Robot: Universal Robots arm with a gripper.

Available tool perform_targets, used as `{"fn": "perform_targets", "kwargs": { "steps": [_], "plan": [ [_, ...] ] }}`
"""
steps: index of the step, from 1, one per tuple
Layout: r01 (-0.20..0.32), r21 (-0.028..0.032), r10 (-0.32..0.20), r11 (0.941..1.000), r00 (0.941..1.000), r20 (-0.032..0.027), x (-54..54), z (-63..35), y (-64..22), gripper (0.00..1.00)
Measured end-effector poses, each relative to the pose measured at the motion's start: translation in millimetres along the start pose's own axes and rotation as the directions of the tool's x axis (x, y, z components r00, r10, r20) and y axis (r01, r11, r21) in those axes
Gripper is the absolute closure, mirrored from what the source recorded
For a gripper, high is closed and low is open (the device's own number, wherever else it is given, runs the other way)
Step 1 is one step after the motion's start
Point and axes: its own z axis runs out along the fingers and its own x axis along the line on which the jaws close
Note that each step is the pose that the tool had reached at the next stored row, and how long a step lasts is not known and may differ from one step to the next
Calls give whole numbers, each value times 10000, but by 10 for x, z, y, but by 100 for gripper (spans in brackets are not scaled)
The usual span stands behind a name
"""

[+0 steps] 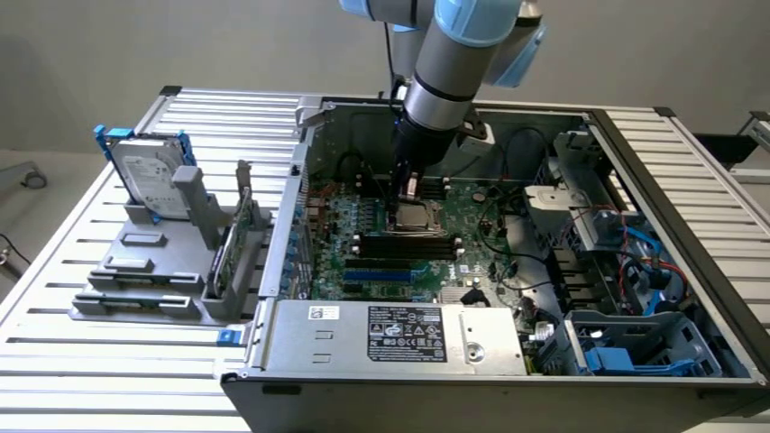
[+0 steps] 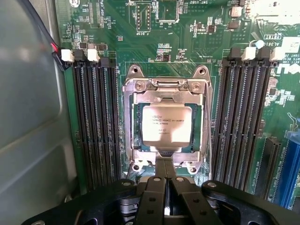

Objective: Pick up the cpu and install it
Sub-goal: 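Close the cpu cover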

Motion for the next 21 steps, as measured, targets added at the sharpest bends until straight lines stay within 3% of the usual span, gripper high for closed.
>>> {"fn": "perform_targets", "kwargs": {
  "steps": [7,21],
  "plan": [
    [-11,89,11,10000,10000,0,-2,39,8,89],
    [-1,94,2,10000,10000,-44,-6,97,20,89]
  ]
}}
